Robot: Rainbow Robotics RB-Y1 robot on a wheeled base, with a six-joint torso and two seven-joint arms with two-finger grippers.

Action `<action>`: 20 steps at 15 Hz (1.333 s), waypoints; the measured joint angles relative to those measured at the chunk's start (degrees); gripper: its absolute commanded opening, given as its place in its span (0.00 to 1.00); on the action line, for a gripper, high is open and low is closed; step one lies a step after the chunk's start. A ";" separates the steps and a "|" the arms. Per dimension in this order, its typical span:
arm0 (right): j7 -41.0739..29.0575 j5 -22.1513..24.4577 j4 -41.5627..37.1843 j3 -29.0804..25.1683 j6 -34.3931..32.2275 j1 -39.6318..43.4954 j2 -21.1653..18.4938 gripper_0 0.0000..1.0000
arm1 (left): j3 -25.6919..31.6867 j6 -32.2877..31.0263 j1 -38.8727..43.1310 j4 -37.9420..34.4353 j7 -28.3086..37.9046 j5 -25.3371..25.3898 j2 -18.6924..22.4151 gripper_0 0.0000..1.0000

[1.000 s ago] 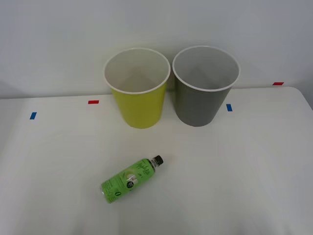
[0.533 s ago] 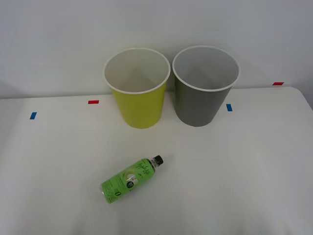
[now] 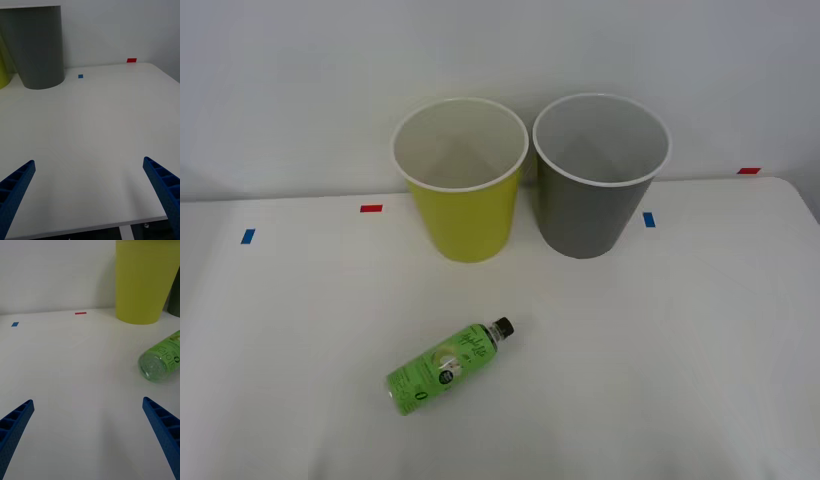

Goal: Put cans in the gray bin and PET bottles in the light green bin.

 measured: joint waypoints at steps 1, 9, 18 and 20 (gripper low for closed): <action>0.00 0.00 -0.01 0.00 0.00 0.00 0.00 1.00 | -0.35 1.10 -1.20 -0.31 -0.01 0.06 1.49 1.00; 0.00 0.00 -0.01 0.00 0.00 0.00 0.00 1.00 | -6.43 24.35 -7.05 -14.15 0.15 0.70 15.91 1.00; 0.00 0.00 -0.01 0.00 0.00 0.00 0.00 1.00 | -14.48 48.96 -20.61 -21.40 0.62 4.35 30.96 1.00; 0.00 0.00 -0.01 0.00 0.00 0.00 0.00 1.00 | -15.60 58.27 -23.19 -25.96 0.75 7.09 34.82 1.00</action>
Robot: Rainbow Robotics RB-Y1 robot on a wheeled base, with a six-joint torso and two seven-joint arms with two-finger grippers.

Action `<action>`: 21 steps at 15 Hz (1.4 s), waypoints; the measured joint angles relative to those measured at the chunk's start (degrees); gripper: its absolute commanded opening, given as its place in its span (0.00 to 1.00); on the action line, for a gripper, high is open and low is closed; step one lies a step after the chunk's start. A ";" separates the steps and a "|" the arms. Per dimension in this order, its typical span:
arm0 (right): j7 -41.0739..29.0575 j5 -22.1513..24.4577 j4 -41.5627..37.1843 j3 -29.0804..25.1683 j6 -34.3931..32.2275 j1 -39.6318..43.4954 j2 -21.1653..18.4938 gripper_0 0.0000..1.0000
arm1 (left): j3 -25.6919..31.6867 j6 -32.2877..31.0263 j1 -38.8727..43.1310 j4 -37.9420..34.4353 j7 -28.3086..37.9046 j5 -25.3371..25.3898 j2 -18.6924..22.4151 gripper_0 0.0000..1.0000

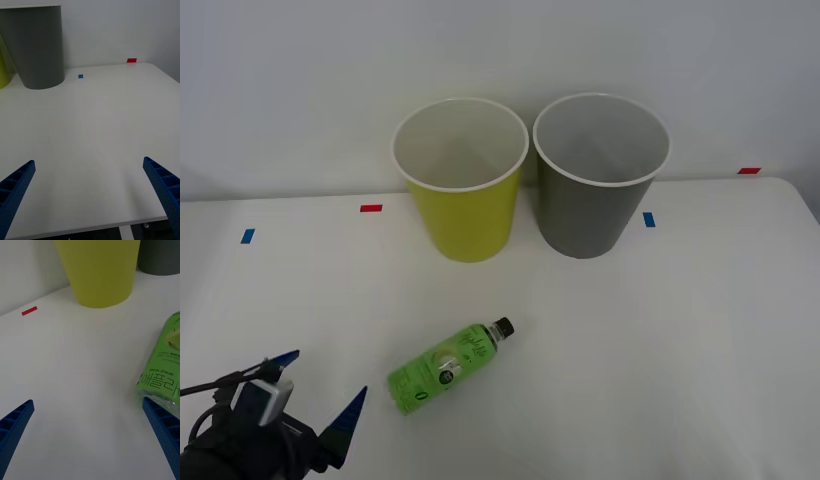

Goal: Put cans in the gray bin and PET bottles in the light green bin.

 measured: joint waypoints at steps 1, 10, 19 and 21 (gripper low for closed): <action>0.00 0.00 0.00 0.00 0.00 0.00 0.00 1.00 | -0.48 3.93 -1.60 -2.12 -0.03 3.11 2.07 1.00; 0.00 0.00 0.00 0.00 0.00 0.00 0.00 1.00 | -1.21 27.79 -19.76 -7.94 -12.15 31.08 9.11 1.00; 0.00 0.00 0.00 0.00 0.00 0.00 0.00 1.00 | -10.48 55.44 -39.47 -9.56 -27.02 38.99 -1.93 1.00; 0.00 0.00 0.00 0.00 0.00 0.00 0.00 1.00 | -12.48 60.36 -42.38 -9.55 -26.42 38.43 -5.07 1.00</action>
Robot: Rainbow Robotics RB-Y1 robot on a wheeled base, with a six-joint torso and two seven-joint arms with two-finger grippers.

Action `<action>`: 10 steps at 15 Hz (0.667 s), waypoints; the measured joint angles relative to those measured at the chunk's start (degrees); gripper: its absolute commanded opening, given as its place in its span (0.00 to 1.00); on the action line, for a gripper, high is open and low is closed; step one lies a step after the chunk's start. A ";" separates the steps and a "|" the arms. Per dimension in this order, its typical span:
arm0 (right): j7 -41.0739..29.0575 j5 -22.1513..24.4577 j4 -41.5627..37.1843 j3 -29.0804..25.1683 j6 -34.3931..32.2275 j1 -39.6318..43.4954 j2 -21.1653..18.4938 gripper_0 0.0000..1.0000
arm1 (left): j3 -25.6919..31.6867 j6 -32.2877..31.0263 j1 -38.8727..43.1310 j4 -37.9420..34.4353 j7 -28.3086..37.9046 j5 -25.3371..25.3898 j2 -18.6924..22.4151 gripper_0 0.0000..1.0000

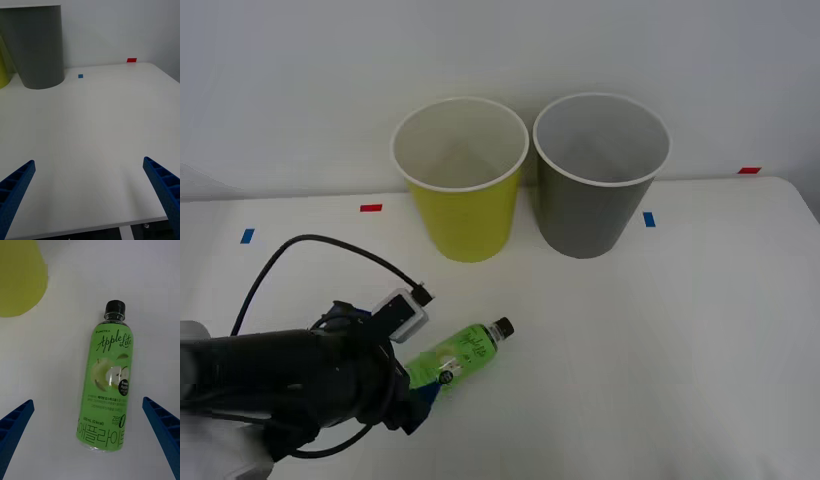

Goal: Put cans in the gray bin and PET bottles in the light green bin.

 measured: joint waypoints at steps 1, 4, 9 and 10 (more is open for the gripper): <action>0.00 0.00 0.00 0.00 0.00 0.00 0.00 1.00 | -0.63 2.15 -1.10 0.01 0.09 -0.20 -1.49 1.00; 0.00 0.00 0.00 0.00 0.00 0.00 0.00 1.00 | -4.69 7.87 -4.95 0.32 0.06 -4.00 -4.72 1.00; 0.00 0.00 0.00 0.00 0.00 0.00 0.00 1.00 | -8.29 10.04 -10.63 7.17 -0.59 -4.53 -9.09 1.00; 0.00 0.00 0.00 0.00 0.00 0.00 0.00 1.00 | -8.91 10.78 -11.60 8.57 -0.79 -4.55 -9.99 1.00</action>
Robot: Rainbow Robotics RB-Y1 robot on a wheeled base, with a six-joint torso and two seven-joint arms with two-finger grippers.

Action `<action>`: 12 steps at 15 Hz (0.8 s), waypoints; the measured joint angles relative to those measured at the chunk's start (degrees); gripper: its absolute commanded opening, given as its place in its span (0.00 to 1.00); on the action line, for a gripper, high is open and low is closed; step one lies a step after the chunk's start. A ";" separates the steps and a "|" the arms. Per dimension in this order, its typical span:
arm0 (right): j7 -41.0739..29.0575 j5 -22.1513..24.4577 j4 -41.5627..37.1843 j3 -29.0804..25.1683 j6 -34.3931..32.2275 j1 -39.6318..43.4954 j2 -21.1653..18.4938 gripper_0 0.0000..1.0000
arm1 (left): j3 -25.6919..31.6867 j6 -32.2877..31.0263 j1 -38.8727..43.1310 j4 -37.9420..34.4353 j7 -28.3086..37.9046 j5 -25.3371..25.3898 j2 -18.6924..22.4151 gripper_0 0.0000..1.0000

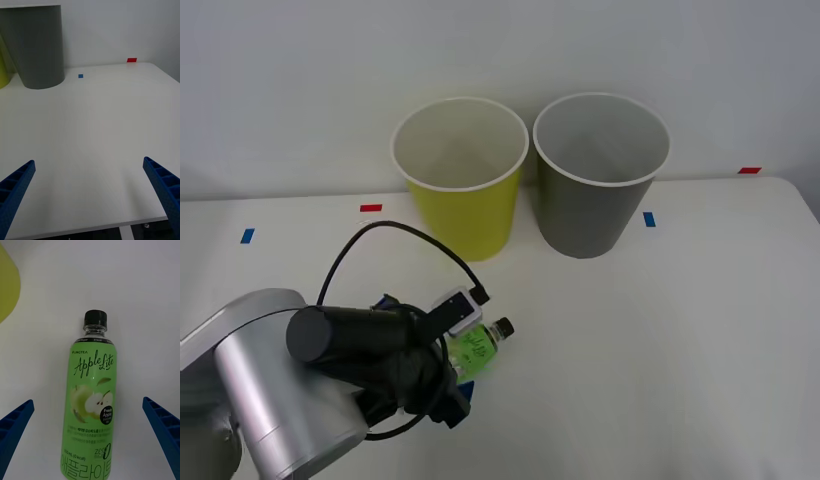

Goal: Put cans in the gray bin and PET bottles in the light green bin.

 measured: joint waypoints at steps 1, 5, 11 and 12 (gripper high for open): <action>0.00 0.00 0.00 0.00 0.00 0.00 0.00 1.00 | -0.33 1.75 -1.09 0.93 -0.22 -0.07 -0.85 1.00; 0.00 0.00 0.00 0.00 0.00 0.00 0.00 1.00 | -0.51 4.83 -3.98 6.07 -0.94 -0.17 -5.22 1.00; 0.00 0.00 0.00 0.00 0.00 0.00 0.00 1.00 | -0.55 9.83 -7.78 13.96 -1.49 -1.37 -12.86 1.00; 0.00 0.00 0.00 0.00 0.00 0.00 0.00 1.00 | -0.56 9.91 -8.58 16.08 -1.77 -1.47 -13.91 1.00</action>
